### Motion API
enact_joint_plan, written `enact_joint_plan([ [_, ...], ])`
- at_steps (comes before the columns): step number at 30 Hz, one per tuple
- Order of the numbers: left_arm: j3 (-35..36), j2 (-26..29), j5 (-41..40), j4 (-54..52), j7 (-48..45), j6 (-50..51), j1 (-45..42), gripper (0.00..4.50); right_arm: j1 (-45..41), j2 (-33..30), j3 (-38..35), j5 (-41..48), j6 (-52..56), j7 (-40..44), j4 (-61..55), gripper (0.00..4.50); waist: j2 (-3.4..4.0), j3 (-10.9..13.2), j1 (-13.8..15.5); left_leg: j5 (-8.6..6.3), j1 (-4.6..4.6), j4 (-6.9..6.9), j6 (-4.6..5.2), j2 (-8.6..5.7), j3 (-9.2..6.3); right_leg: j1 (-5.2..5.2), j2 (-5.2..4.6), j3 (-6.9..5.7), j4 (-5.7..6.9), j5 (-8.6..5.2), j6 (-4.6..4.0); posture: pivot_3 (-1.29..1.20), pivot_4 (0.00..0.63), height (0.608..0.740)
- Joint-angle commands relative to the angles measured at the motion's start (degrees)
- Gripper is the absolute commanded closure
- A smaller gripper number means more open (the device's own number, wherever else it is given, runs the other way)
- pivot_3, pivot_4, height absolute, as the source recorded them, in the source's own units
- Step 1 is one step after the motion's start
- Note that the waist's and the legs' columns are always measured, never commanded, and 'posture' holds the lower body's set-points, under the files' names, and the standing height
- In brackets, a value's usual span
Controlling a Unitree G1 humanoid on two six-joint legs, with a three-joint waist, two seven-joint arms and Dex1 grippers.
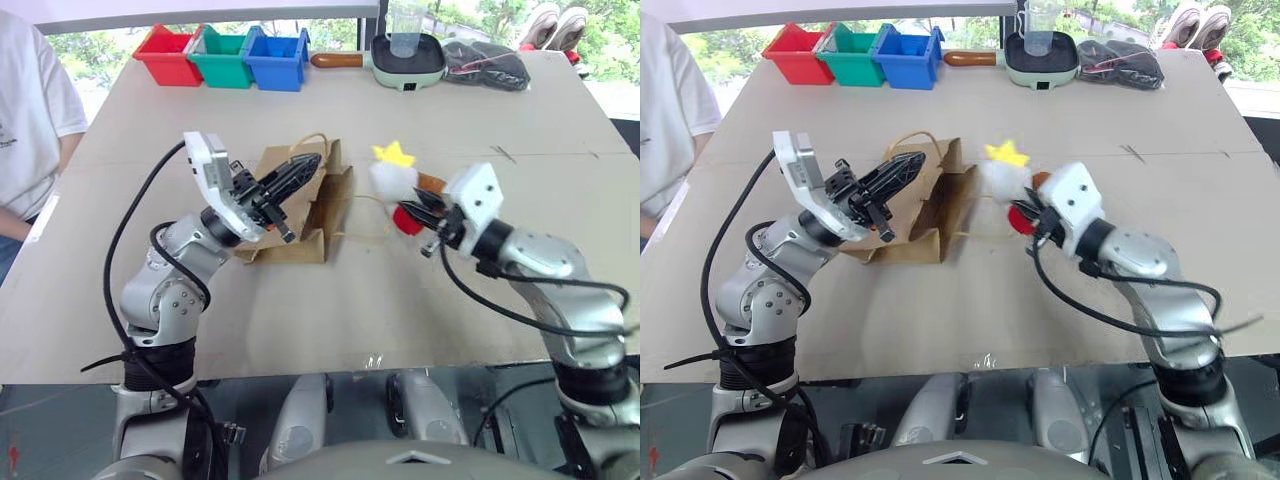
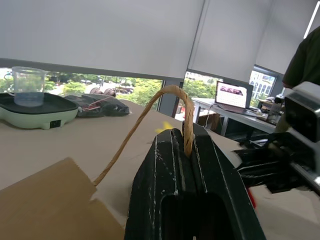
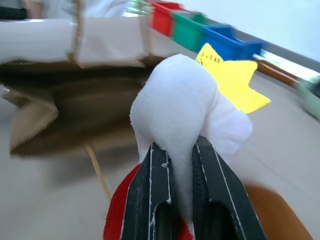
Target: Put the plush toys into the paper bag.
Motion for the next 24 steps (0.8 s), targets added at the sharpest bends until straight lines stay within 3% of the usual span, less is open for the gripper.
enact_joint_plan([
  [1, -0.4, -0.1, -0.5, -1.7, -0.9, -0.5, -2.1, 4.50, -5.5, 3.5, 5.0, -2.1, -3.7, 1.4, 7.9, 4.42, -0.01, 0.0, -0.1, 0.00, -0.01, 0.00, 0.00, 0.00, 0.02, -0.01, -0.01, 0.02, 0.00, 0.00, 0.00, 0.00, 0.150, 0.740],
  [8, -1.5, -0.7, -0.3, -2.4, -0.9, -0.3, -3.6, 4.50, -13.4, 12.8, 10.1, -4.7, -7.7, 2.3, 25.0, 4.42, 0.00, 0.0, -0.3, 0.00, -0.01, -0.02, 0.00, -0.01, 0.00, -0.02, -0.01, 0.01, 0.01, 0.01, -0.01, 0.00, 0.150, 0.740],
  [17, -3.2, -0.6, 1.9, -3.7, -2.2, -1.9, -0.8, 4.50, -22.6, 20.1, 11.2, -4.8, -16.0, 12.8, 46.8, 4.42, 0.02, 0.0, -0.4, 0.00, 0.00, -0.06, 0.00, -0.01, -0.01, -0.04, -0.01, -0.01, 0.01, 0.01, -0.02, 0.00, 0.150, 0.740],
  [18, -2.9, -0.6, 2.0, -3.9, -2.0, -2.1, -0.4, 4.50, -22.7, 20.1, 11.4, -4.6, -16.9, 14.9, 48.2, 3.74, 0.02, 0.0, -0.4, 0.00, 0.00, -0.06, 0.00, -0.01, -0.01, -0.04, -0.01, -0.01, 0.01, 0.01, -0.02, 0.00, 0.150, 0.740],
  [21, -1.9, -0.4, 2.4, -4.0, -1.5, -2.7, 0.7, 4.50, -21.4, 19.8, 9.7, -4.9, -18.2, 14.5, 47.7, 2.30, 0.03, 0.0, -0.4, 0.00, 0.00, -0.07, 0.00, -0.01, -0.01, -0.05, -0.02, -0.01, 0.01, 0.01, -0.02, 0.00, 0.150, 0.740],
  [24, -0.7, -0.2, 2.8, -4.0, -1.0, -3.7, 2.2, 4.50, -17.7, 16.1, 8.8, -5.2, -17.2, 15.1, 40.2, 0.84, 0.04, 0.0, -0.2, 0.00, 0.00, -0.09, -0.01, 0.00, -0.06, -0.08, -0.03, 0.01, 0.02, 0.01, -0.02, 0.00, 0.150, 0.740],
])
